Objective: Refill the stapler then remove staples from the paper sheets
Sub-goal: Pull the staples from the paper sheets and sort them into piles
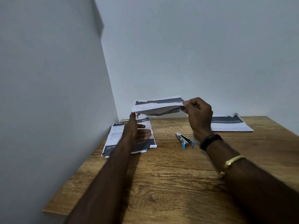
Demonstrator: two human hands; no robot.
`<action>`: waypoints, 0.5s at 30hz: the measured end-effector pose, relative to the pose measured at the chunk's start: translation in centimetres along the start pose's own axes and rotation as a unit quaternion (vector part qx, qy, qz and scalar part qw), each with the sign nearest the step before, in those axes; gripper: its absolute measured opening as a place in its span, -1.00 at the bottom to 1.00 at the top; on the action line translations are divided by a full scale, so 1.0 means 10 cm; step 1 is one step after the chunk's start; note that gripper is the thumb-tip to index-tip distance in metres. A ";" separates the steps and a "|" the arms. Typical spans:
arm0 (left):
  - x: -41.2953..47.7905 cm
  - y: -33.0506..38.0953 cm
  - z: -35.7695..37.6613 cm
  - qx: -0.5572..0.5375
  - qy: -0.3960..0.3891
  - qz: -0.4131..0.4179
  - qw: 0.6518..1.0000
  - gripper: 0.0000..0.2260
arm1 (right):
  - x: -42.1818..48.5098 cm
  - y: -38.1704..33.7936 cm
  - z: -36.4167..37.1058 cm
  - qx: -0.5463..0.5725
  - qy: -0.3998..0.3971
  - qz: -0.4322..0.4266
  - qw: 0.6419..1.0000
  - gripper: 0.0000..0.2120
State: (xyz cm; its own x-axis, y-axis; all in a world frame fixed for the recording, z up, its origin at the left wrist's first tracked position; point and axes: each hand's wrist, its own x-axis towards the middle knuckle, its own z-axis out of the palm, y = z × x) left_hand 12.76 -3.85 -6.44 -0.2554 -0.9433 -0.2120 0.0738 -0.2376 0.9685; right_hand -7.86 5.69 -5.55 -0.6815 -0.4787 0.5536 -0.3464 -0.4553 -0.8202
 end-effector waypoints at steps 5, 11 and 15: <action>0.12 0.08 0.13 -0.188 -0.079 -0.024 0.979 -0.45 | 0.01 0.05 -0.24 -0.046 -0.050 0.003 0.998 -0.85; 0.27 -0.06 0.33 -0.077 0.018 0.016 0.997 -0.91 | 0.02 0.16 -0.46 -0.221 -0.147 0.029 0.964 -0.90; 0.34 -0.18 0.41 -0.040 0.078 0.057 0.994 -0.83 | -0.06 0.14 -0.45 -0.372 -0.224 0.020 0.900 -0.86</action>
State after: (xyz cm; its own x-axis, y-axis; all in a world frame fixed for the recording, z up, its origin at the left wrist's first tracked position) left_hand 7.82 -5.70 -8.43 -0.0882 -0.9881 -0.1259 0.1724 -0.1396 0.9751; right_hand -10.85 8.69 -7.64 -0.4326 -0.8141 0.3875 -0.7772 0.1189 -0.6179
